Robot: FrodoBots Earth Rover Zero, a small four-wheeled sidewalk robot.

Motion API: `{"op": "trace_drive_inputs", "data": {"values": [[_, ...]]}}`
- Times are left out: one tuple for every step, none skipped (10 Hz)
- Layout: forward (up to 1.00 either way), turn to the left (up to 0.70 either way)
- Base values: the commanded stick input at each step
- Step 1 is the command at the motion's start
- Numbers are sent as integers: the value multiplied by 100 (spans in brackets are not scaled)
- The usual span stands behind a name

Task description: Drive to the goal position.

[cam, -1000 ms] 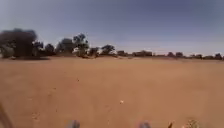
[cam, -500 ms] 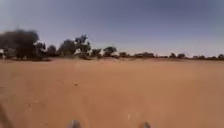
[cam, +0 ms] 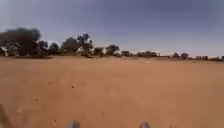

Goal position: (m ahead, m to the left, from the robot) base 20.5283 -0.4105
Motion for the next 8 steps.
{"op": "trace_drive_inputs", "data": {"values": [[70,0],[70,0],[70,0],[70,0],[70,0],[70,0],[70,0],[70,0]]}}
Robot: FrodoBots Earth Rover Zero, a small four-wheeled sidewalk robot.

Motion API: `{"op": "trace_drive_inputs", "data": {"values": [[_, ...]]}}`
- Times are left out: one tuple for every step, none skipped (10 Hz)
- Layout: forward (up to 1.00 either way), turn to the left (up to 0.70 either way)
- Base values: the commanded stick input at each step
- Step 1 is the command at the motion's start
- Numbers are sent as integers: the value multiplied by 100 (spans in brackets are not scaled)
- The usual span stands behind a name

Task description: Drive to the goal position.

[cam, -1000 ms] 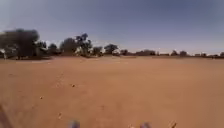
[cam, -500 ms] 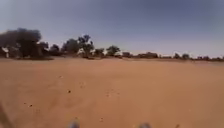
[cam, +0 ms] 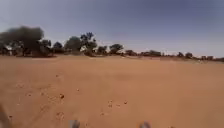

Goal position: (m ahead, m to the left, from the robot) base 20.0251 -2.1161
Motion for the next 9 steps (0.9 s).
{"op": "trace_drive_inputs", "data": {"values": [[70,0],[70,0],[70,0],[70,0],[70,0],[70,0],[70,0],[70,0],[70,0]]}}
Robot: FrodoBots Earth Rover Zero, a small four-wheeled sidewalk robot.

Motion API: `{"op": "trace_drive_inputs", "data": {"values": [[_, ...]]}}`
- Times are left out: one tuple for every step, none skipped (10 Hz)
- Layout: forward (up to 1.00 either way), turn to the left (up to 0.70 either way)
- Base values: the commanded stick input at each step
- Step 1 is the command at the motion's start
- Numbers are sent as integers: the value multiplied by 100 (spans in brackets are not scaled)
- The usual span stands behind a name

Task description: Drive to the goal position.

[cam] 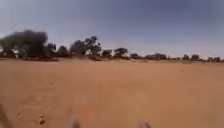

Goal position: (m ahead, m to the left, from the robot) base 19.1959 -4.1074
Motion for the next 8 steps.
{"op": "trace_drive_inputs", "data": {"values": [[70,0],[70,0],[70,0],[70,0],[70,0],[70,0],[70,0],[70,0]]}}
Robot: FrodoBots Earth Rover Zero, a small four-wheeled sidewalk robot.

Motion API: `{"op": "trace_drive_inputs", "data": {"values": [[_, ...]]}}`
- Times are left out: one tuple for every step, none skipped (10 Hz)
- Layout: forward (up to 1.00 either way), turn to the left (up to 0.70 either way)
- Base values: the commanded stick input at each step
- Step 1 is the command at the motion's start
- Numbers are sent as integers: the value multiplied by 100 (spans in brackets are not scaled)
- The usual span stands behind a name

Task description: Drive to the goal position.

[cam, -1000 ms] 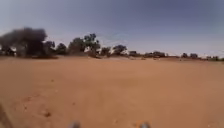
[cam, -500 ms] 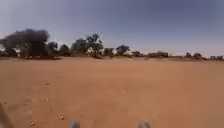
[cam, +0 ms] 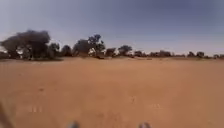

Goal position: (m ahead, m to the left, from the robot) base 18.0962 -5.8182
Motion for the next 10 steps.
{"op": "trace_drive_inputs", "data": {"values": [[70,0],[70,0],[70,0],[70,0],[70,0],[70,0],[70,0],[70,0],[70,0],[70,0]]}}
